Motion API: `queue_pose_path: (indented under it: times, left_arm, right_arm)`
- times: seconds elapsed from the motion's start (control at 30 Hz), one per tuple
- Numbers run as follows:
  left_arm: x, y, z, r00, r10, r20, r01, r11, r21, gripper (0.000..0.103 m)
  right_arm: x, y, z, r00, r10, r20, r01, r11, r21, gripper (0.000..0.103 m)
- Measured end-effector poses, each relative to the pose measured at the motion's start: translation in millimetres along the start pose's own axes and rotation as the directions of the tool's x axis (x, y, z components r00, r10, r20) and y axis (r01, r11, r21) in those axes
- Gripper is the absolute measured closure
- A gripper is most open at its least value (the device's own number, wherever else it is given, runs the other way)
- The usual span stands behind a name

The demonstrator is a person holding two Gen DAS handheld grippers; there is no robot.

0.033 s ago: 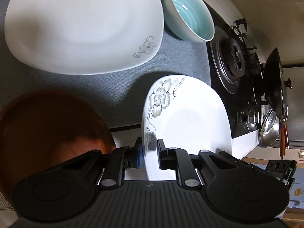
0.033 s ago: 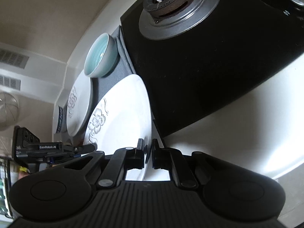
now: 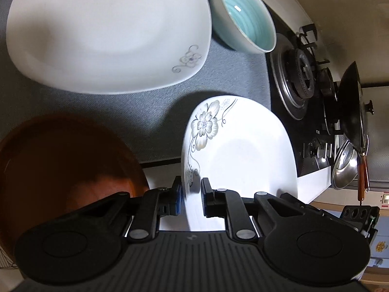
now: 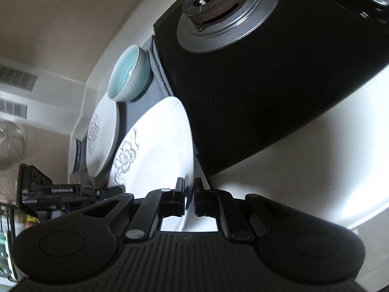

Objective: Organize plates and bowls
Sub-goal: 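Grasp the white floral plate by its rim with both grippers, then lift the white floral plate and lay it onto the other floral plate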

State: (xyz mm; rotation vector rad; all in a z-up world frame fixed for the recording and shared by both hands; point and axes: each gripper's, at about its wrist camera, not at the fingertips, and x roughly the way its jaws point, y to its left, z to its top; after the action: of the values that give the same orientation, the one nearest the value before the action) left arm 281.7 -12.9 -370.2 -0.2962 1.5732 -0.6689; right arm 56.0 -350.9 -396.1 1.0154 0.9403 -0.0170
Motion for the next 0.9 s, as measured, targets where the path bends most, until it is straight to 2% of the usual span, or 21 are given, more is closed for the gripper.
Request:
queue_pose_path:
  times: [0.1, 0.2, 0.4, 0.73, 0.9]
  left_arm:
    - [-3, 2, 1, 1.000, 0.006, 0.001, -0.006, 1.000, -0.015, 0.087]
    - [-13, 4, 2, 1.000, -0.017, 0.020, 0.018, 0.999, -0.041, 0.087]
    - [-50, 8, 1, 0.996, -0.027, 0.083, 0.032, 0.997, -0.066, 0.087]
    - [-114, 36, 23, 0.971, 0.059, 0.230, -0.030, 0.991, -0.128, 0.087]
    - [-123, 57, 49, 0.960, 0.122, 0.253, -0.079, 0.982, -0.173, 0.087]
  right_arm:
    - [-3, 5, -2, 1.000, 0.007, 0.018, -0.007, 1.000, -0.004, 0.094]
    - [-6, 16, -4, 1.000, 0.016, 0.022, -0.015, 1.000, -0.024, 0.094]
    - [-4, 41, -2, 0.998, 0.060, 0.025, -0.059, 0.997, -0.053, 0.093]
    - [48, 101, 20, 0.990, 0.132, -0.042, -0.136, 0.982, -0.132, 0.092]
    - [86, 126, 36, 0.988, 0.140, -0.066, -0.149, 0.978, -0.149, 0.092]
